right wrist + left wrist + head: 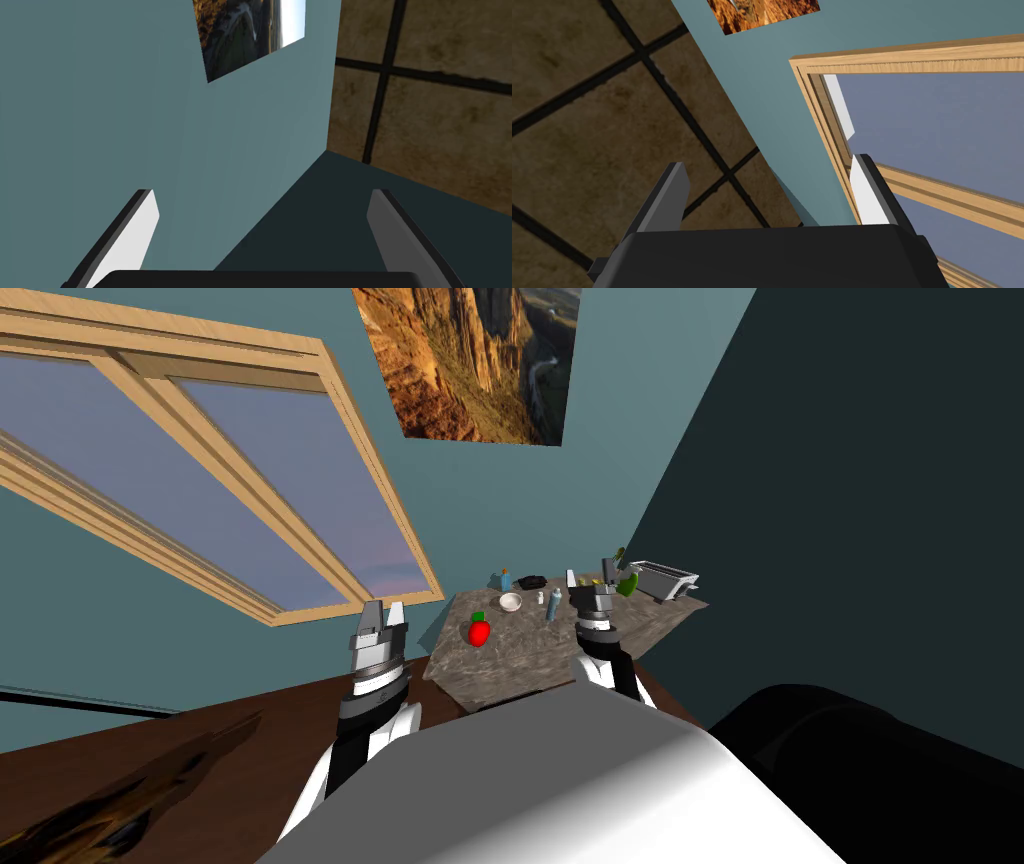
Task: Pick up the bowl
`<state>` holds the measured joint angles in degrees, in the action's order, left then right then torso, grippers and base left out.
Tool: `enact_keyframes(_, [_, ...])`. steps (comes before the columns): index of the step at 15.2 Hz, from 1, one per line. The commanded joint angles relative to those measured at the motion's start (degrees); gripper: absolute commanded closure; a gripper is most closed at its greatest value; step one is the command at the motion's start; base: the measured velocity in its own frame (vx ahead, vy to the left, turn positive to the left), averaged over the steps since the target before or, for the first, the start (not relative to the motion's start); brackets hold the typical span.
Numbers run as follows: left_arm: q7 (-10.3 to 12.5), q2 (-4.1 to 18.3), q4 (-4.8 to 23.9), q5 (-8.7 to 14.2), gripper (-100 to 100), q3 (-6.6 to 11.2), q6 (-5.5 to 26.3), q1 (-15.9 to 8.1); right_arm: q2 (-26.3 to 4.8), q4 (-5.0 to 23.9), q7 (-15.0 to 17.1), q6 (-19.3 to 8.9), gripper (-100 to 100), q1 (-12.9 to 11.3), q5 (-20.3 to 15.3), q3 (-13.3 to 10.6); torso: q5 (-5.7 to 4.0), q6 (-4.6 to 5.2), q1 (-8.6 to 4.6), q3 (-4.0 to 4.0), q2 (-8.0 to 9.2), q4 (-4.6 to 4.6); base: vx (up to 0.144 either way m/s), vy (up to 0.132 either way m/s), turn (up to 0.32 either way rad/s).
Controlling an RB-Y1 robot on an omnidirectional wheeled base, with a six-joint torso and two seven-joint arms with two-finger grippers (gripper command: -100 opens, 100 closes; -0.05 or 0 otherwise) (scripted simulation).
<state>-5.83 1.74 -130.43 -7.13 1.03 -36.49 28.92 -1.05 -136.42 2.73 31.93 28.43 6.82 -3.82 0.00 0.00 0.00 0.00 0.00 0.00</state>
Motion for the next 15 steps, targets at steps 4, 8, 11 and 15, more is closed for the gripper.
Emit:
enact_keyframes(4, [0.0,0.0,0.0,0.0,0,-0.01,0.0,0.0,-5.2,1.8,0.4,1.5,-100,2.1,-1.5,-1.5,0.07,-0.01,0.41,0.32,0.57,0.12,-0.144,0.112,0.047])
enact_keyframes(8, [0.0,0.0,0.0,0.0,0,-0.03,0.0,0.0,-9.3,5.3,0.5,3.0,-100,4.5,-3.4,-3.3,0.21,-0.01,1.0,0.46,0.81,0.17,-0.184,0.237,0.048])
enact_keyframes(11, [0.0,0.0,0.0,0.0,0,-0.03,0.0,0.0,-12.6,8.4,0.4,4.0,-100,6.1,-5.0,-4.7,0.23,-0.02,1.04,0.42,0.73,0.16,-0.136,0.235,0.062])
enact_keyframes(15, [0.0,0.0,0.0,0.0,0,-0.02,0.0,0.0,-16.6,12.9,0.0,4.8,-100,7.7,-6.6,-6.2,0.19,-0.01,0.82,0.29,0.49,0.11,-0.089,0.188,0.063])
